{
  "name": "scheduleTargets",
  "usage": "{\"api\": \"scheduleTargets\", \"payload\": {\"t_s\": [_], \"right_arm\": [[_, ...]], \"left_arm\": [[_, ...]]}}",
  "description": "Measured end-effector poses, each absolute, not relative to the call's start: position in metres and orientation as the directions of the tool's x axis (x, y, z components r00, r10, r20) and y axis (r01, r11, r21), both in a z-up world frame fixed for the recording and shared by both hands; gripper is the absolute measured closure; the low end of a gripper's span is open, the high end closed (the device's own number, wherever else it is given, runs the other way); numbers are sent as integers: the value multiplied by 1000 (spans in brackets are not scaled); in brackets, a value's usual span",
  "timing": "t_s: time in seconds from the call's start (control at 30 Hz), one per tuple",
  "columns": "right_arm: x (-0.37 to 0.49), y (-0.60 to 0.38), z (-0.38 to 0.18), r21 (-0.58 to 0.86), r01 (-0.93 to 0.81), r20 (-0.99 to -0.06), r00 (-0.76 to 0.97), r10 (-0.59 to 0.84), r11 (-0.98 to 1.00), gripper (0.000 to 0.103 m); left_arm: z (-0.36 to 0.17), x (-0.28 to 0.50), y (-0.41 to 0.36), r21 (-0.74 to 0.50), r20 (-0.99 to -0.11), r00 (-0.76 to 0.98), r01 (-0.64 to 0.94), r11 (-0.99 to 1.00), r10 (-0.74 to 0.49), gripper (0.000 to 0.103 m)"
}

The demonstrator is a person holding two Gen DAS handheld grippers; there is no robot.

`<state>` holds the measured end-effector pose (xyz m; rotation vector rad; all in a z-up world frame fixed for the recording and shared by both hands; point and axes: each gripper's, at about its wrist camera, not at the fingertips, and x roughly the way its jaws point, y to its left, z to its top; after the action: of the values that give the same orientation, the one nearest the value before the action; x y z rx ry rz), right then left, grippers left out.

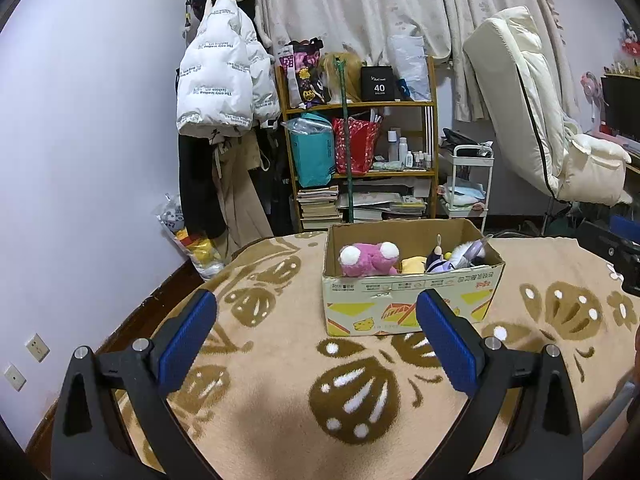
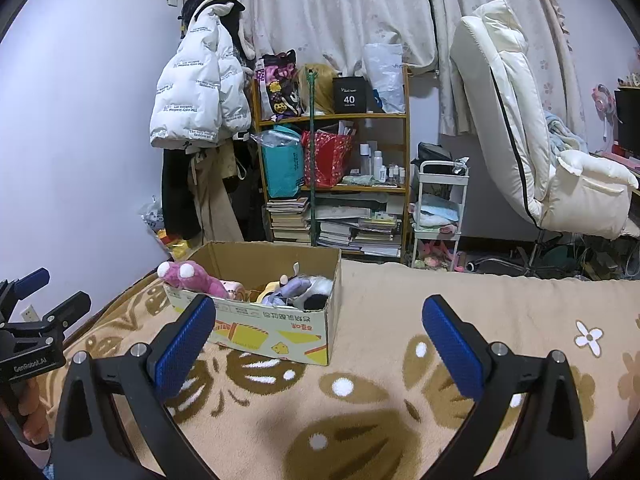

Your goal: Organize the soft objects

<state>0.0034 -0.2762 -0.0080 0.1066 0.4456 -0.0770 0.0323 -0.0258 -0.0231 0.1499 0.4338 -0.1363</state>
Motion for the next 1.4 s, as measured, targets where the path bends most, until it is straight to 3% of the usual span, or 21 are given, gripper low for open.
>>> {"api": "scheduleTargets", "payload": {"t_s": [1.4], "right_arm": [[-2, -297, -12, 110, 112, -435, 899, -54, 988, 0]], "left_arm": [[-27, 32, -26, 114, -439, 893, 168, 979, -102, 4]]}}
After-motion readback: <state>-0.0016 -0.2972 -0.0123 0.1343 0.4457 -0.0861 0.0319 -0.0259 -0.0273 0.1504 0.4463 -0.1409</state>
